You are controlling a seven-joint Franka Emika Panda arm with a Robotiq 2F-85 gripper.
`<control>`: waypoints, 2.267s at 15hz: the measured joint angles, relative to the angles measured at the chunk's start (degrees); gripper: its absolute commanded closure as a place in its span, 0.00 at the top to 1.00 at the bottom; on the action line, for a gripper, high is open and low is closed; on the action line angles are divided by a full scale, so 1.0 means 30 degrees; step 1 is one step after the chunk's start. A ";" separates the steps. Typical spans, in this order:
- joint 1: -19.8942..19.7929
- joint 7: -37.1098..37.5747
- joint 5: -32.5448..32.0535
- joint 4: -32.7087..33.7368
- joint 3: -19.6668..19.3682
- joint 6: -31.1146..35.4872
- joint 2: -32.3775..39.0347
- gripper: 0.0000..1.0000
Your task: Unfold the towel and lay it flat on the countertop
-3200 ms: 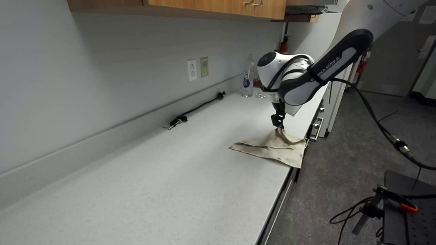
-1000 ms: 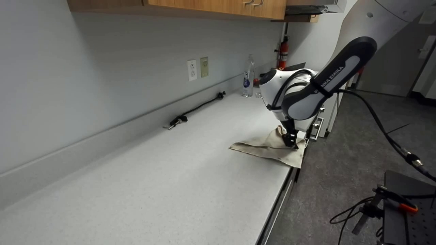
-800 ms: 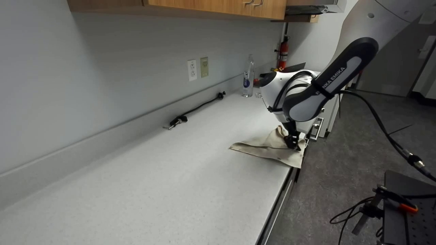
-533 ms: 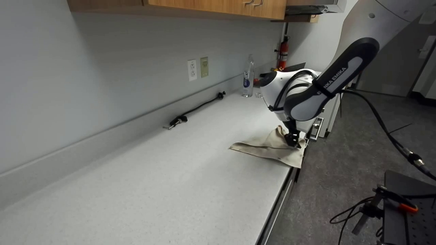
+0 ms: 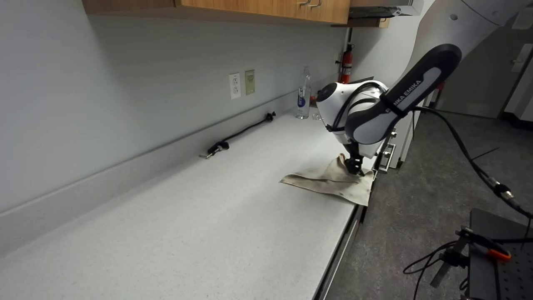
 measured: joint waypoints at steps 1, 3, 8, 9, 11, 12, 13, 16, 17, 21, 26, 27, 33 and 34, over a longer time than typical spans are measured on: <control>0.0000 0.0000 0.0046 -0.0001 0.0018 -0.0012 0.0044 1.00; 0.0000 0.0000 0.0181 -0.0025 0.0041 -0.0052 0.0144 1.00; -0.0011 0.0000 0.0233 -0.0005 0.0029 -0.0057 0.0201 1.00; -0.0021 0.0000 0.0233 0.0048 0.0026 -0.0057 0.0202 1.00; -0.0054 0.0000 0.0234 0.0250 0.0025 -0.0057 0.0209 1.00; -0.0080 0.0000 0.0251 0.0398 0.0025 -0.0057 0.0232 1.00; -0.0109 0.0000 0.0305 0.0576 0.0025 -0.0057 0.0288 1.00; -0.0151 0.0000 0.0492 0.1054 0.0022 -0.0057 0.0556 1.00; -0.0151 -0.0002 0.0617 0.1117 0.0034 -0.0057 0.0629 1.00; -0.0045 -0.0002 0.1014 0.1146 0.0228 -0.0057 0.0582 1.00; 0.0327 -0.0001 0.1028 0.1254 0.0590 -0.0057 0.0112 1.00; 0.0363 -0.0001 0.1029 0.1282 0.0605 -0.0057 0.0086 1.00; 0.0193 0.0067 0.1087 0.1338 0.0469 -0.0035 0.0508 1.00; 0.0135 0.0085 0.1116 0.1372 0.0451 -0.0033 0.0612 1.00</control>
